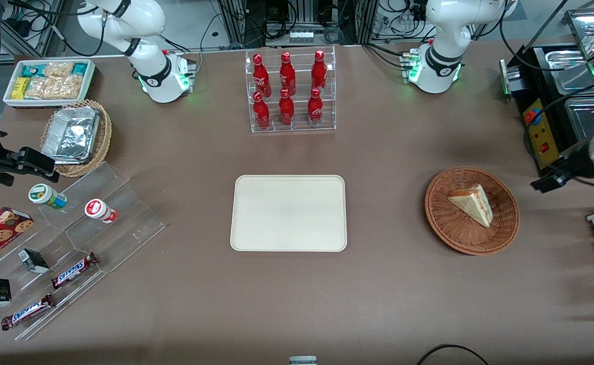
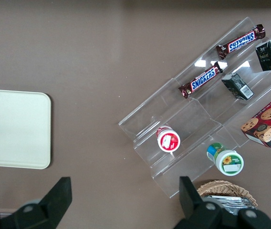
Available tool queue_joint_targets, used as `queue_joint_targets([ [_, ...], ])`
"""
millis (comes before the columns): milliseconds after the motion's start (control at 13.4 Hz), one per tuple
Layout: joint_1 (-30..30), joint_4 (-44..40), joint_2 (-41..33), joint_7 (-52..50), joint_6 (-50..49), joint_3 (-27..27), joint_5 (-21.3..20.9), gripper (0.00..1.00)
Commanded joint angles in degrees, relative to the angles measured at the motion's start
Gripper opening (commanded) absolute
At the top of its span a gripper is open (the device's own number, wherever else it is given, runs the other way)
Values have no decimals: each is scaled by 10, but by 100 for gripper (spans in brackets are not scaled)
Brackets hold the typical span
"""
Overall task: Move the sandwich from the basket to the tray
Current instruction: 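Lower the open left gripper over the sandwich in the wicker basket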
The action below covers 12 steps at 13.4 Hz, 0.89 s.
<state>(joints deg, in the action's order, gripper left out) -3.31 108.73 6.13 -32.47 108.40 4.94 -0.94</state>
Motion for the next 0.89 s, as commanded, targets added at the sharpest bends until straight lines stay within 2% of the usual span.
queue_joint_targets([
  [0, 10, 47, 12, -72, 66, -2, -9, 100],
  [298, 17, 73, 48, -129, 110, -2, -6, 100],
  [595, 17, 122, 57, -173, 193, -2, 30, 100],
  [818, 18, 153, 64, -174, 238, -3, 35, 100],
])
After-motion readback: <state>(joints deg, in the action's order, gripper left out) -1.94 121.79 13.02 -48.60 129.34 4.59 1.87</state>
